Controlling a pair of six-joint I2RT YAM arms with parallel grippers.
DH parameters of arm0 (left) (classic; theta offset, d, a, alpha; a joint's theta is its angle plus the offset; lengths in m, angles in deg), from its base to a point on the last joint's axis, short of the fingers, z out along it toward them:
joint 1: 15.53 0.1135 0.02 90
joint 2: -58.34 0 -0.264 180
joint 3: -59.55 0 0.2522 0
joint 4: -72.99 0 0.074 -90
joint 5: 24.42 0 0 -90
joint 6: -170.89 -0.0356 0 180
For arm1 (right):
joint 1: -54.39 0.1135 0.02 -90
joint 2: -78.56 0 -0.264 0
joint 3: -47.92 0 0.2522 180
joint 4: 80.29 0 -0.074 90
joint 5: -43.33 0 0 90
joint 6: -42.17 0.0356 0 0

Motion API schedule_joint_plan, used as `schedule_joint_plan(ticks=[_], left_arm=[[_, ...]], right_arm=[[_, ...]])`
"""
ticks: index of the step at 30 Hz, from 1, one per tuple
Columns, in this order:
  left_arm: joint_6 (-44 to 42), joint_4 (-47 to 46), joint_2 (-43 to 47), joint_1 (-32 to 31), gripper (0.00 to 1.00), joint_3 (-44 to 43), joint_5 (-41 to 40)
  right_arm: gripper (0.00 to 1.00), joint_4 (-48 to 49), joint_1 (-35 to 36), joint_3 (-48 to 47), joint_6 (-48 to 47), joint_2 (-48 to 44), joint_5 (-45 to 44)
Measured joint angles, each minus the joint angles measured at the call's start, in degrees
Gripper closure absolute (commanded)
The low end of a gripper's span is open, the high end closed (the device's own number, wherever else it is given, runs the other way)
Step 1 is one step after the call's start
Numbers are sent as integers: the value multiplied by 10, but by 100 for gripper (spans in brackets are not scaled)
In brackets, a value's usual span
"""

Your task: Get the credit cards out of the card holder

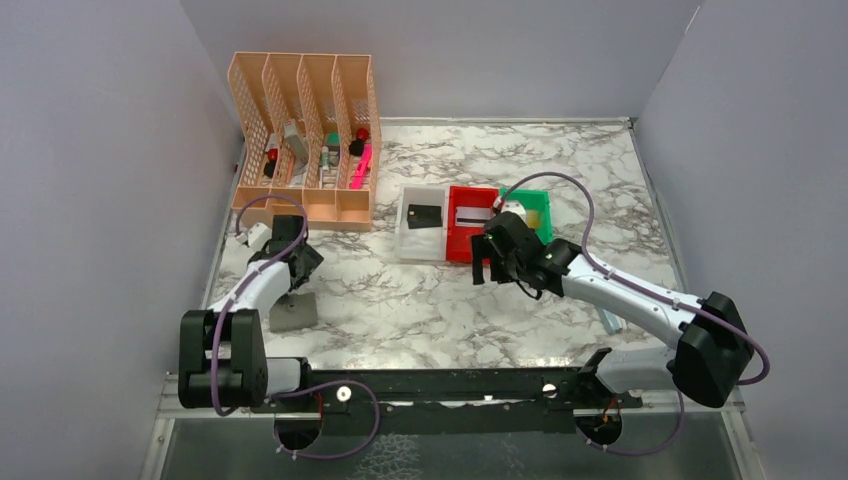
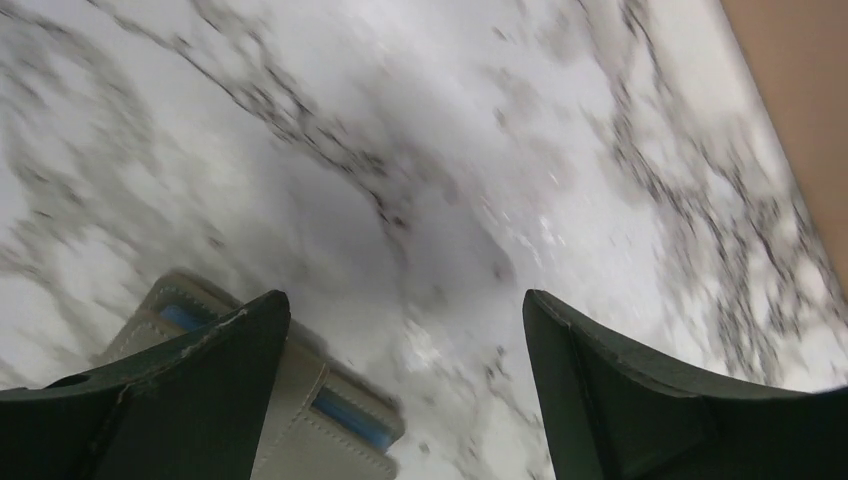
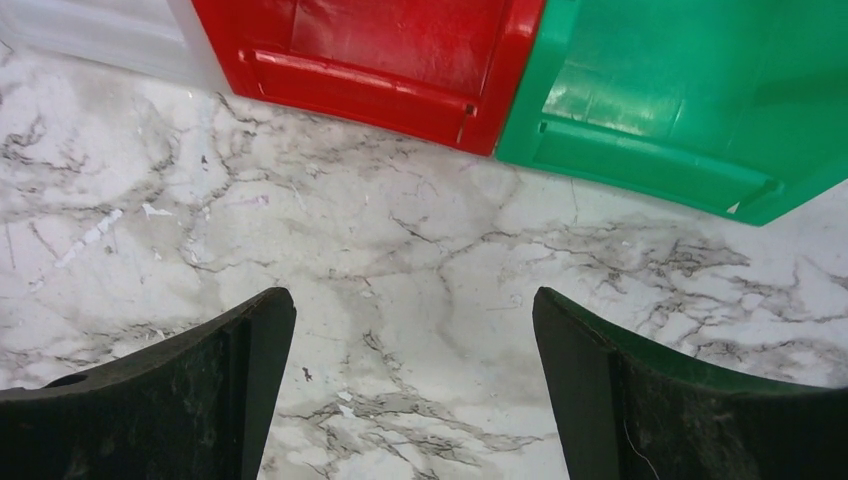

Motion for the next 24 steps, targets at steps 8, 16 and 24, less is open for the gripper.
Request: schedule_joint_plan(ticks=[8, 16, 24], left_arm=[[82, -49, 54, -193, 10, 50, 29], [119, 0, 78, -285, 1, 34, 30], [225, 179, 217, -279, 1, 23, -117]], right_arm=[[6, 16, 0, 44, 27, 2, 45], [6, 92, 0, 101, 40, -16, 156], [6, 109, 0, 104, 46, -15, 175]])
